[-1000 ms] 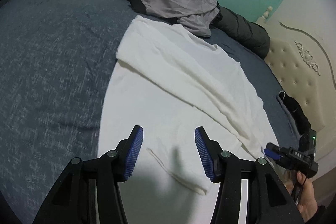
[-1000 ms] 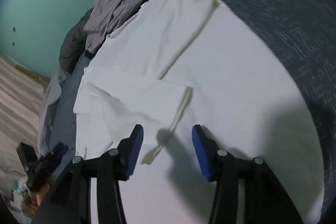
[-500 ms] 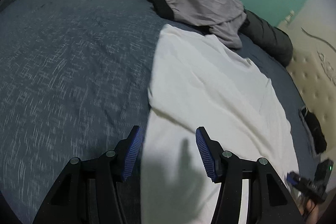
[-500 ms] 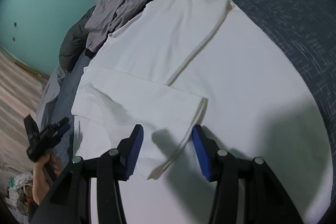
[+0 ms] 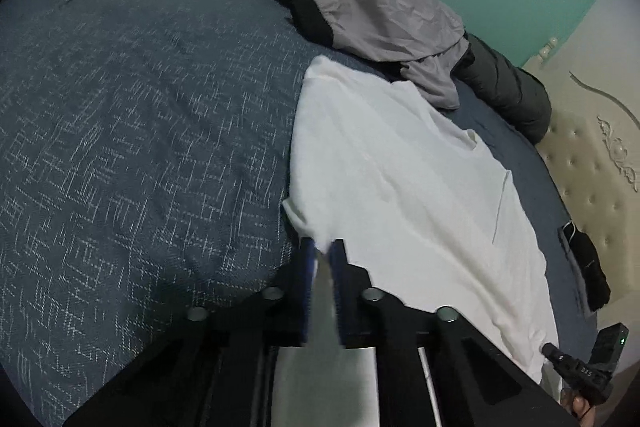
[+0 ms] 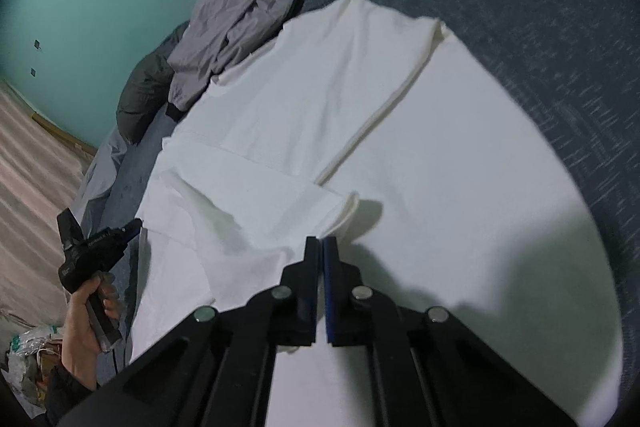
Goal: Fold clothes
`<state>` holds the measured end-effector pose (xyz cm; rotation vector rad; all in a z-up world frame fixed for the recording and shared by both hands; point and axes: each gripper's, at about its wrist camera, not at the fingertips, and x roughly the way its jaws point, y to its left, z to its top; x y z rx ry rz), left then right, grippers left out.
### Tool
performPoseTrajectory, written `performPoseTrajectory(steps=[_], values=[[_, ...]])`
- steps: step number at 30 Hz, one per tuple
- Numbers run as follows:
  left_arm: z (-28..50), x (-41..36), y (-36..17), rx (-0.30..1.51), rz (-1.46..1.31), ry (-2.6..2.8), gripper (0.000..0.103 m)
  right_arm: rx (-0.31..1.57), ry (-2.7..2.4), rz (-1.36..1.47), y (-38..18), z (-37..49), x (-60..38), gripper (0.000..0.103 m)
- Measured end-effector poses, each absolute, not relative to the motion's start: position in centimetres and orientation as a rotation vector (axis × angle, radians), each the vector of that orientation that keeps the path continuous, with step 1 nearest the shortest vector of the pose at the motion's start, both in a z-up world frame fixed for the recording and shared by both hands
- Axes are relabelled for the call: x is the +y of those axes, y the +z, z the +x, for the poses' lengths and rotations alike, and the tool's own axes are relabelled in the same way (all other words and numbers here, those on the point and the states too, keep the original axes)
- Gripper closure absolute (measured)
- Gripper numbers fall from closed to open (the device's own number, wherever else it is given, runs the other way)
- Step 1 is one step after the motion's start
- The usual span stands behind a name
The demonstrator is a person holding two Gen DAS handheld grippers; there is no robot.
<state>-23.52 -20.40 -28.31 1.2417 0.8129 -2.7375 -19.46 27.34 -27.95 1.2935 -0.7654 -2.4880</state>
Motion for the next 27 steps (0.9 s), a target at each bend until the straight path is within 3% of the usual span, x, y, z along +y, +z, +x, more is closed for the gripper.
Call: performPoseTrajectory(steps=[10,16,22,23,25,27], values=[[-23.0,-21.6,-27.3,0.893,1.164,-2.765,0.1,-0.79,-2.56,1.186,-25.1,-18.3,29.6,0.101],[-22.8,-22.4,-28.1,0.962,1.185,-2.731,0.1,-0.825,-2.538,1.263,-27.4,-19.4,30.2,0.101],[-23.4,-21.5,-29.1,0.871,1.251,-2.721,0.1,-0.897,-2.527,1.336,-29.4,-20.4,31.0,0.098],[-23.5,-21.3,-29.1,0.859,1.255,-2.722,0.1,-0.916,-2.521,1.346,-29.3,-20.1,31.2,0.095],[-23.6,-21.1,-29.0,0.846,1.254,-2.728,0.1,-0.945,-2.486,1.336,-29.0,-19.3,31.1,0.069],[-23.6,-20.9,-28.9,0.838,1.252,-2.734,0.1,-0.894,-2.457,1.33,-28.5,-18.7,30.1,0.065]])
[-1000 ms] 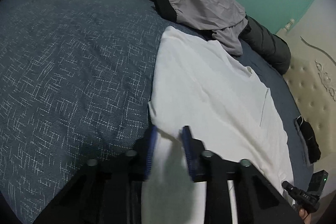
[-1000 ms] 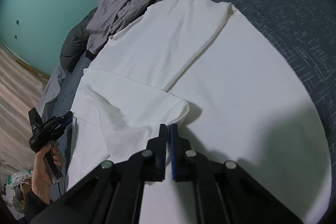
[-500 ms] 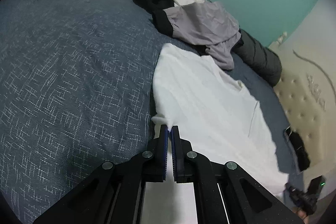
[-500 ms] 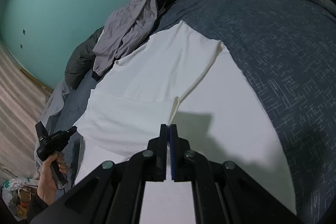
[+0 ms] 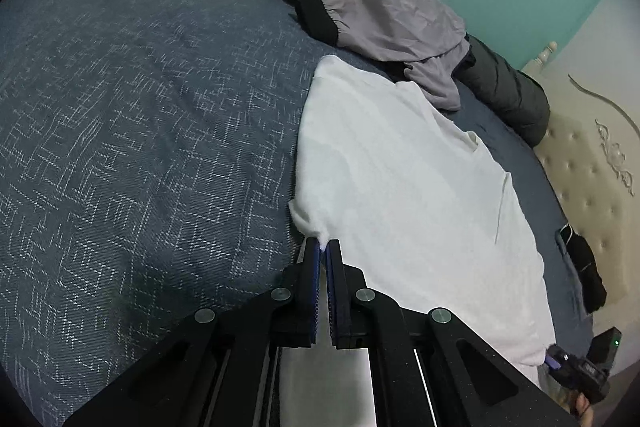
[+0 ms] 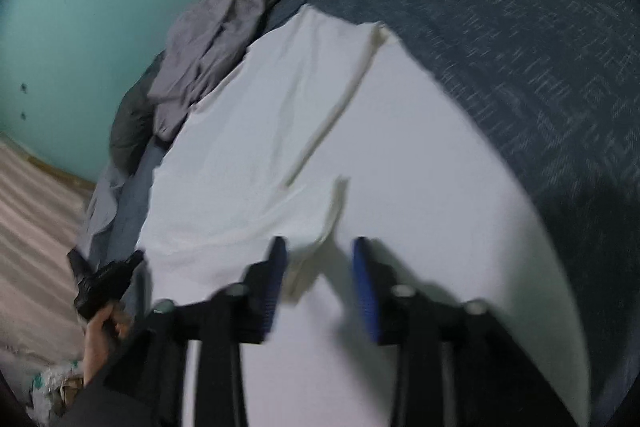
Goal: Fold clothes
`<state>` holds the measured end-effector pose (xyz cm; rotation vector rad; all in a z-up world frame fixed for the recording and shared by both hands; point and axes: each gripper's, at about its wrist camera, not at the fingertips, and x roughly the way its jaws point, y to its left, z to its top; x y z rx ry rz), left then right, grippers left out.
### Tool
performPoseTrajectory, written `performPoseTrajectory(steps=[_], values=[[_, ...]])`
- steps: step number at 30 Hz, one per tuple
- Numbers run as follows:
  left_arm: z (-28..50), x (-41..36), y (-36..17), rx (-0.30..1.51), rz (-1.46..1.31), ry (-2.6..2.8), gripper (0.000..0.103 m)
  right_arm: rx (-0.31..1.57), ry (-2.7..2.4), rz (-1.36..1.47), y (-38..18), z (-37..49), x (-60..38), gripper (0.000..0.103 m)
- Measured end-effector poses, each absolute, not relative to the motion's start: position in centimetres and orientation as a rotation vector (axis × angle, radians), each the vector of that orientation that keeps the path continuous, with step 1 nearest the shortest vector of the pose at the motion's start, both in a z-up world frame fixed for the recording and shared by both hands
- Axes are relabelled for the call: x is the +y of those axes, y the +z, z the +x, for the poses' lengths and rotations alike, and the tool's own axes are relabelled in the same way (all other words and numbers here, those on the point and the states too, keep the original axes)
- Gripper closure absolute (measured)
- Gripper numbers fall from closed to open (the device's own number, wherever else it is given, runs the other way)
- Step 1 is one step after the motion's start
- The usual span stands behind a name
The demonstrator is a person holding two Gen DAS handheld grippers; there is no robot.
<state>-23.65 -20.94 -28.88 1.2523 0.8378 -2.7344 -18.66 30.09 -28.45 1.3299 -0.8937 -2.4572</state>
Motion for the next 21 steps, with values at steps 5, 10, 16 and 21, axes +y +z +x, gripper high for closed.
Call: performPoseTrajectory(steps=[5,10,16,21], values=[[-23.5,-21.0,-28.6,0.85,1.24,-2.744,0.1,-0.715,-2.455,1.358,-28.4,-18.5,27.1,0.065],[-23.4,-21.2,-28.4,0.871,1.228,-2.747,0.1,-0.653,-2.461,1.351,-28.5,-18.6,26.5,0.099],[-23.3,-21.4,-27.8,0.891,1.207,-2.761,0.1,-0.782,-2.347,1.318,-26.2,-18.2,27.0,0.102],[-23.3,-21.6,-27.8,0.906,1.212,-2.755,0.1,-0.91,-2.228,1.467,-28.4,-17.7,27.8,0.102]])
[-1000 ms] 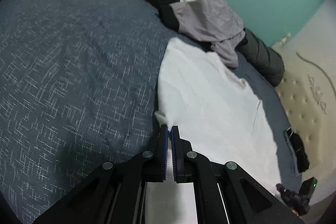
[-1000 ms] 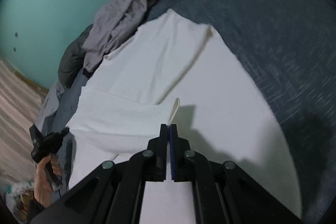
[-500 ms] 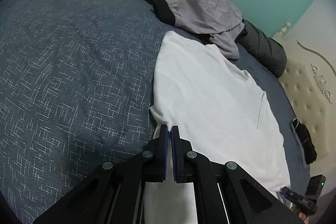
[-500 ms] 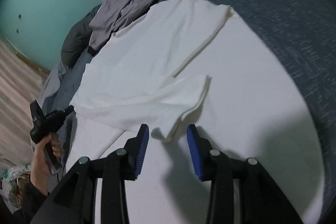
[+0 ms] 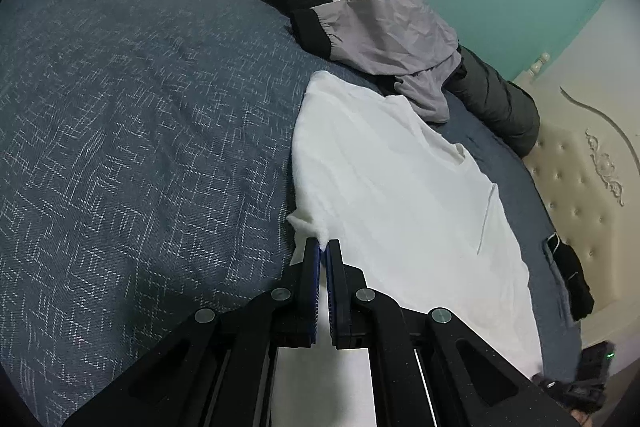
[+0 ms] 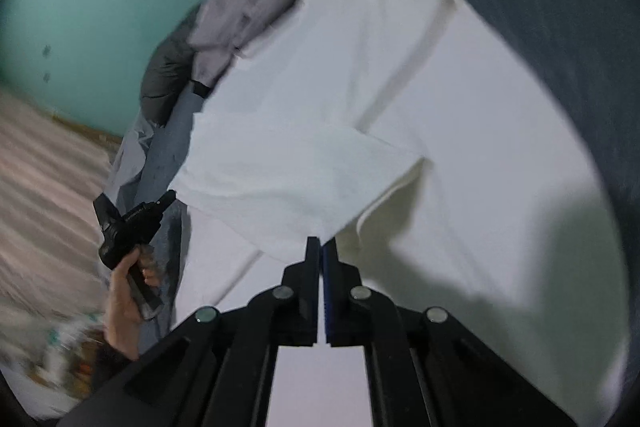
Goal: Fold clothes
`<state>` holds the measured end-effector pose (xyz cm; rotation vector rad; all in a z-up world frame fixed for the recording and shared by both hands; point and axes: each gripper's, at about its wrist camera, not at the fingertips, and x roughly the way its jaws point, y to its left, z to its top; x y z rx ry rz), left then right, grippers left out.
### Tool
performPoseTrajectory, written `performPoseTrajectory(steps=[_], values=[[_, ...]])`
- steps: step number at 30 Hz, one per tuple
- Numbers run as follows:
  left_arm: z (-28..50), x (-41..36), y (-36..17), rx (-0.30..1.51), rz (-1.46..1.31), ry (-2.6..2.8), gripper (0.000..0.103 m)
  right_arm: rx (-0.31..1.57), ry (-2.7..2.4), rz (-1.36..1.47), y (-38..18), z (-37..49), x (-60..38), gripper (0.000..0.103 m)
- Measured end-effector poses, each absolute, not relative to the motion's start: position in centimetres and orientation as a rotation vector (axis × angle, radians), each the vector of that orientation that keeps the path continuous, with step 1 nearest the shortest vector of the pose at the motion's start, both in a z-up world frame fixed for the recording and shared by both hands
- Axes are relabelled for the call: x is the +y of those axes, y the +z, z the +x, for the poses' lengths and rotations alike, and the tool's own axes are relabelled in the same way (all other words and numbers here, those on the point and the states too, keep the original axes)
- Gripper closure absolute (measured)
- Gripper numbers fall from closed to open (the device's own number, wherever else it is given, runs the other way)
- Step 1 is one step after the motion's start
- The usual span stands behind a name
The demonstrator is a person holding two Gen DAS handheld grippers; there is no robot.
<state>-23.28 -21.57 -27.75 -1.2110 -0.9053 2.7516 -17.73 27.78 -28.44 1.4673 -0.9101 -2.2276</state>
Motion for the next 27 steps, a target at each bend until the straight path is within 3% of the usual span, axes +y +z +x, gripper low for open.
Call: performPoseTrajectory(steps=[4,9,11,12,13,21,24,27], values=[[-23.2,-21.6,-27.8,-0.906,-1.21,2.753,0.1,-0.909,-2.259,1.516,-30.1,-17.3,28.4,0.102],[-23.4,-21.3,-27.8,-0.884,-1.217,2.758,0.1,-0.816,-2.394,1.466,-28.3,-17.5,28.6,0.098],[-23.4,-21.3,-27.8,-0.885,-1.216,2.758,0.1,-0.818,-2.426,1.45,-28.0,-18.0,29.1,0.082],[-23.4,-21.3,-27.8,-0.885,-1.216,2.757,0.1,-0.82,-2.448,1.445,-27.8,-18.4,29.4,0.065],[-23.4,-21.3,-27.9,-0.887,-1.216,2.756,0.1,-0.819,-2.466,1.438,-27.8,-18.7,29.7,0.061],[-23.5,-21.2,-28.1,-0.878,-1.224,2.758,0.1,-0.594,-2.498,1.498,-29.1,-22.4,28.8,0.062],[-23.5,-21.2,-28.2,-0.87,-1.23,2.76,0.1,-0.522,-2.502,1.521,-29.6,-22.6,28.2,0.091],[-23.5,-21.3,-28.3,-0.879,-1.23,2.756,0.1,-0.459,-2.511,1.507,-29.2,-22.2,27.7,0.1]])
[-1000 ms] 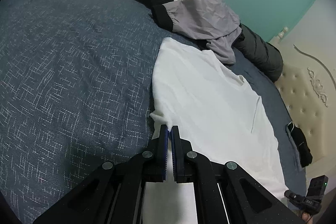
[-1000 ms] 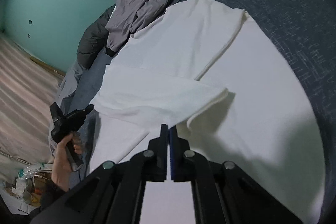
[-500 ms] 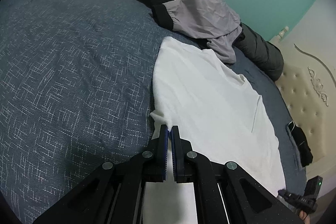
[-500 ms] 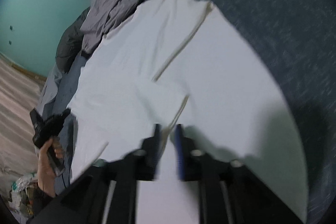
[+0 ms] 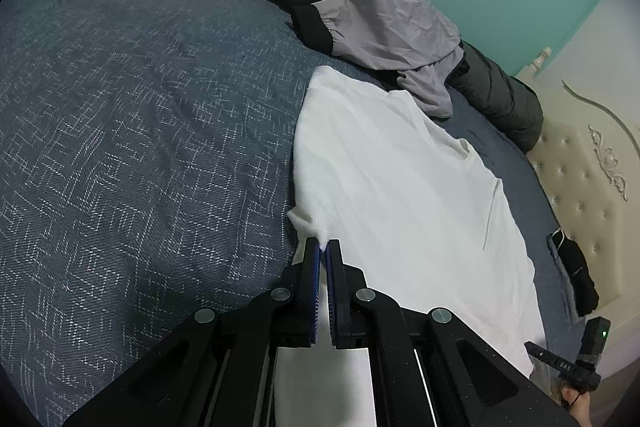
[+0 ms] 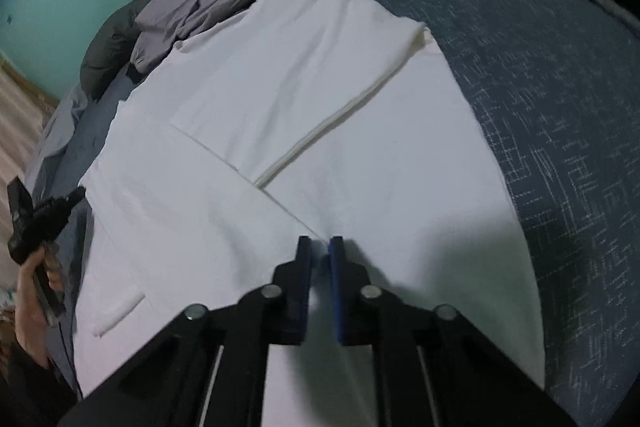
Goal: Fold clothes
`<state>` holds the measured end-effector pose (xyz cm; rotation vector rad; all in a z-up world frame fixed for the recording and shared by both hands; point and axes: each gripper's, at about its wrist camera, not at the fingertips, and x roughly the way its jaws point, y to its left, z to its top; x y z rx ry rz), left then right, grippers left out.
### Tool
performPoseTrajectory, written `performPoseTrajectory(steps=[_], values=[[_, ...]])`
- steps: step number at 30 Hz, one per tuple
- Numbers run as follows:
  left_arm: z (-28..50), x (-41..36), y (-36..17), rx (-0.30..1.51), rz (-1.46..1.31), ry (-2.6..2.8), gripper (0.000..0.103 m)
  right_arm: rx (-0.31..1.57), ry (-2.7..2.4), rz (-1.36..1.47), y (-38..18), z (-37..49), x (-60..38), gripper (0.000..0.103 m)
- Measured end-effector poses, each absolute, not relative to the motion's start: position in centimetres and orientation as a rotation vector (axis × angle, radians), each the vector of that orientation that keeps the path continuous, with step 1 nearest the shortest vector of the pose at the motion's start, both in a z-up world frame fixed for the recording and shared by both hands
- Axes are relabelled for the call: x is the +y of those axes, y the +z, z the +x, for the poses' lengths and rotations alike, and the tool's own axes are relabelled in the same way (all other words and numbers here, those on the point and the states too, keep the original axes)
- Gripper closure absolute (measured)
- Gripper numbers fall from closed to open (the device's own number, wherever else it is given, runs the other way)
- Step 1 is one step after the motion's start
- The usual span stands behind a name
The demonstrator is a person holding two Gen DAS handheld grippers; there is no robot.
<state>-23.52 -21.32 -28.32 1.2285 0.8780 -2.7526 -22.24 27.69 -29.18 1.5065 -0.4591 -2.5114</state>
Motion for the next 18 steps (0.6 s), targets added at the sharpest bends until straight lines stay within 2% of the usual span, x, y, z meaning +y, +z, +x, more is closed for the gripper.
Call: performPoseTrajectory(steps=[10,18], values=[[-23.5,-21.3,-28.3,0.88,1.228,-2.756,0.1,-0.508,-2.574,1.393,-26.8,-21.5,29.8,0.101],[-23.4,-21.6,-28.7,0.896,1.233,-2.749,0.099,-0.501,-2.563,1.466,-28.8,-21.8,30.3,0.101]])
